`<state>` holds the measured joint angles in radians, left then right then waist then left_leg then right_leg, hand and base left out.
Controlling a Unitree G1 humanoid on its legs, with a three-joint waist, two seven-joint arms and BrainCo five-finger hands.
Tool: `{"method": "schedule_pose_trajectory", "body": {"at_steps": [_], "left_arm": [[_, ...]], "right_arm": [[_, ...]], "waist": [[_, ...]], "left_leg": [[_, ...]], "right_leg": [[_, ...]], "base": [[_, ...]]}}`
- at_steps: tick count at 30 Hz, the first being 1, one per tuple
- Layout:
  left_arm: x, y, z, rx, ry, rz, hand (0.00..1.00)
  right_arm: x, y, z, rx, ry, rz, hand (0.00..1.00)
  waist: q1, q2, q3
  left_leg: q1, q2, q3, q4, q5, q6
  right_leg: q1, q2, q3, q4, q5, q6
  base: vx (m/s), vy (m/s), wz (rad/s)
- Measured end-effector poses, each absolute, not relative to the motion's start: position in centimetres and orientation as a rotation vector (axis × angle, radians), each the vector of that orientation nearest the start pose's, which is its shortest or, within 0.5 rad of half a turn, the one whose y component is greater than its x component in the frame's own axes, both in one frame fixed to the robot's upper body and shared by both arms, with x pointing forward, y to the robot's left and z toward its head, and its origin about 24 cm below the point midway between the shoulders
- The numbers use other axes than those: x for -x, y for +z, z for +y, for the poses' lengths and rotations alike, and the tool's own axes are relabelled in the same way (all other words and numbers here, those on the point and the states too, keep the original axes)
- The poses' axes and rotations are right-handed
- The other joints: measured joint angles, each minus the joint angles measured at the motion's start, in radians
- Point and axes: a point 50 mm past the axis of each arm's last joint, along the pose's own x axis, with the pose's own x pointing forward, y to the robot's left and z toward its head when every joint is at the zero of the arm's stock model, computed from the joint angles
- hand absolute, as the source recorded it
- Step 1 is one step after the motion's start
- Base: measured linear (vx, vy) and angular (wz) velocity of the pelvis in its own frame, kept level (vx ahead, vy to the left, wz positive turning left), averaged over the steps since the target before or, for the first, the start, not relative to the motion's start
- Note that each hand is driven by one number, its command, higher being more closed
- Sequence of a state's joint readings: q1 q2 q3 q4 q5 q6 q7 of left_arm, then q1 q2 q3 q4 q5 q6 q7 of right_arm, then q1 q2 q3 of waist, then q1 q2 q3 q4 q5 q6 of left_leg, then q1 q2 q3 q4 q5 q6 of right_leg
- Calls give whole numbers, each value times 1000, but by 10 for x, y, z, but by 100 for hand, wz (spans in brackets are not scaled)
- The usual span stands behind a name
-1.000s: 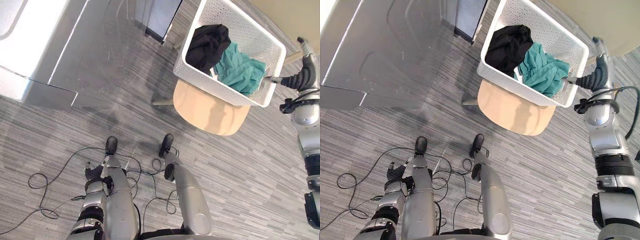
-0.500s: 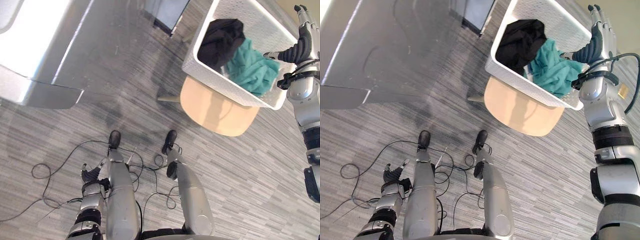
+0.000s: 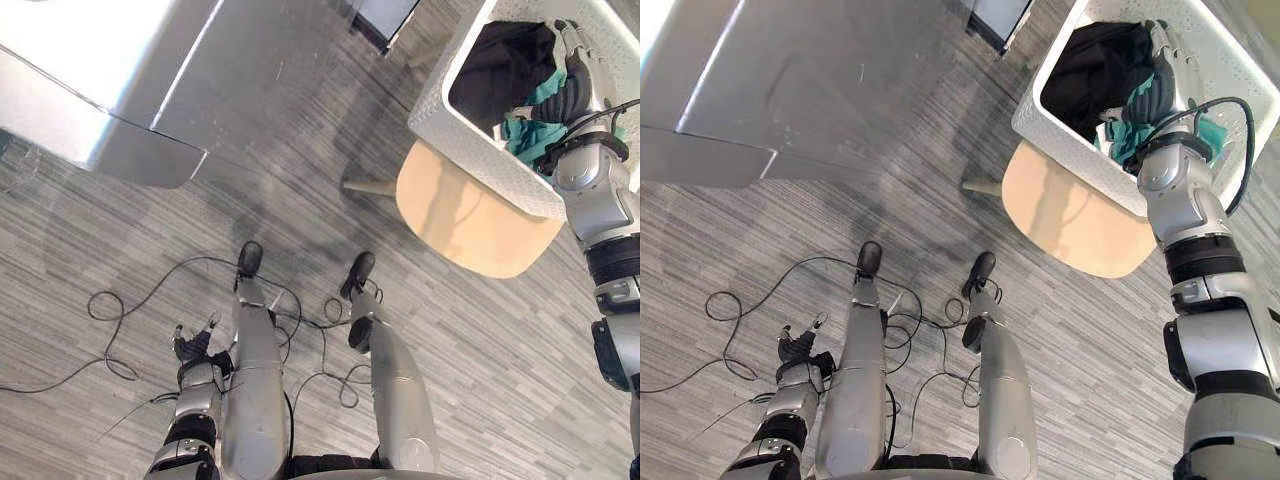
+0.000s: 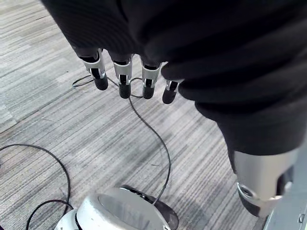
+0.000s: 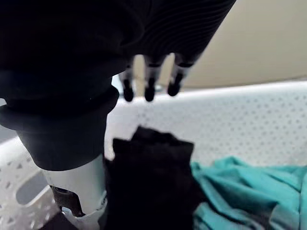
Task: Pick up the laundry basket with both hands and put the clothes into the washing machine.
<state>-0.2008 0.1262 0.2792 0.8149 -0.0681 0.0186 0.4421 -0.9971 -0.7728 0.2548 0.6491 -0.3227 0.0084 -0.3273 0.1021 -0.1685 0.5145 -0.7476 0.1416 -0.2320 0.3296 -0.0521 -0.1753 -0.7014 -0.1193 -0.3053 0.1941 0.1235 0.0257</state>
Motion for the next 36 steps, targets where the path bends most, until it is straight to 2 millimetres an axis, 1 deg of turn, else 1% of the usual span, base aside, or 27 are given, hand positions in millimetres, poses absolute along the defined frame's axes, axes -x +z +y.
{"method": "schedule_pose_trajectory", "body": {"at_steps": [3, 4, 5, 6, 7, 9, 11, 12, 14, 16, 18, 19, 21, 24, 25, 26, 29, 32, 36], "left_arm": [[-228, -77, 245, -56, 703, 618, 0], [-230, -76, 244, -51, 704, 615, 0], [-232, -76, 240, -43, 702, 612, 0], [-233, -76, 238, -38, 702, 612, 0], [-233, -76, 234, -28, 699, 613, 0], [-234, -76, 233, -18, 698, 614, 0], [-234, -77, 230, -12, 691, 616, 0], [-235, -77, 229, -6, 691, 615, 0], [-236, -78, 223, 14, 684, 619, 0], [-236, -78, 221, 27, 683, 622, 0], [-236, -79, 220, 32, 681, 624, 0], [-236, -79, 218, 36, 678, 625, 0], [-236, -80, 215, 45, 675, 628, 0], [-237, -79, 214, 45, 671, 618, 0], [-237, -79, 213, 49, 668, 614, 0], [-237, -79, 212, 56, 666, 614, 0], [-240, -79, 205, 49, 619, 606, 0], [-240, -79, 201, 71, 614, 600, 0], [-242, -78, 197, 85, 585, 593, 0]], "right_arm": [[-378, 271, -262, 1048, -485, -440, 0], [-379, 269, -261, 1044, -482, -432, 0], [-379, 267, -263, 1044, -486, -421, 0], [-380, 268, -263, 1044, -487, -421, 0], [-381, 271, -260, 1033, -484, -430, 0], [-384, 274, -254, 1018, -477, -443, 0], [-386, 275, -250, 1007, -470, -446, 0], [-386, 276, -250, 1005, -472, -442, 0], [-387, 276, -250, 1003, -475, -435, 0], [-388, 278, -250, 997, -479, -439, 0], [-389, 284, -250, 993, -489, -446, 0], [-389, 286, -251, 991, -494, -445, 0], [-388, 285, -253, 989, -497, -438, 0], [-389, 274, -255, 997, -475, -409, 0], [-389, 266, -254, 1000, -457, -389, 0], [-390, 262, -254, 1010, -443, -375, 100], [-391, 248, -252, 1070, -388, -332, 100], [-394, 238, -251, 1126, -323, -273, 100], [-394, 225, -250, 1140, -272, -239, 100]], "waist": [[6, 8, -3], [15, 9, -4], [22, 18, -8], [23, 24, -11], [23, 38, -17], [25, 41, -19], [34, 54, -25], [37, 55, -26], [48, 74, -35], [53, 81, -40], [51, 87, -43], [52, 96, -49], [54, 100, -68], [56, 102, -72], [59, 102, -82], [61, 102, -91], [66, 105, -118], [71, 105, -133], [71, 104, -144]], "left_leg": [[-9, -4, 1, 5, 0, 0], [-11, -4, 3, 8, 0, 0], [-21, -3, 2, 14, 0, 0], [-28, -3, 1, 19, 0, 0], [-41, -4, 0, 22, 0, 0], [-47, -4, 2, 24, 0, 0], [-66, -4, -2, 27, 1, 0], [-70, -4, -1, 28, 1, 0], [-96, -6, -6, 36, 1, 0], [-109, -8, -7, 37, 4, 0], [-121, -13, -7, 38, 6, 0], [-133, -16, -11, 40, 6, 1], [-158, -20, -14, 51, 6, 1], [-159, -22, -15, 56, 5, 1], [-162, -21, -15, 55, 5, 1], [-165, -21, -15, 55, 5, 1], [-173, -22, -14, 55, 5, 1], [-166, -20, -14, 54, 6, 0], [-159, -20, -13, 59, 6, 0]], "right_leg": [[-5, -4, -1, 0, 2, 2], [-7, -4, 0, 0, 3, 1], [-11, -4, -3, 0, 4, 1], [-13, -4, -8, 0, 4, 1], [-22, -5, -13, 2, 5, 1], [-31, -6, -11, 4, 7, 0], [-47, -8, -18, 12, 7, 0], [-54, -9, -17, 15, 7, 0], [-75, -10, -21, 22, 7, 0], [-92, -16, -23, 34, 6, -1], [-105, -22, -23, 41, 6, 0], [-115, -25, -24, 49, 2, 0], [-139, -30, -25, 63, -2, 1], [-145, -40, -27, 86, -15, 1], [-147, -40, -28, 86, -16, 1], [-152, -40, -27, 87, -16, 1], [-168, -42, -25, 104, -25, -2], [-169, -42, -24, 117, -33, -4], [-168, -51, -23, 131, -40, -3]], "base": [[1, 11, 2], [0, 0, 0], [0, 0, 0], [6, 15, 9], [3, 16, 6], [0, 0, 0], [10, 12, 4], [16, 13, 5], [0, 0, 0], [14, 8, 2], [27, 19, 5], [24, 22, 6], [30, 27, 6], [56, 24, 5], [61, 18, 2], [49, 13, 0], [74, 6, 1], [77, 1, 0], [77, 8, 1]]}}
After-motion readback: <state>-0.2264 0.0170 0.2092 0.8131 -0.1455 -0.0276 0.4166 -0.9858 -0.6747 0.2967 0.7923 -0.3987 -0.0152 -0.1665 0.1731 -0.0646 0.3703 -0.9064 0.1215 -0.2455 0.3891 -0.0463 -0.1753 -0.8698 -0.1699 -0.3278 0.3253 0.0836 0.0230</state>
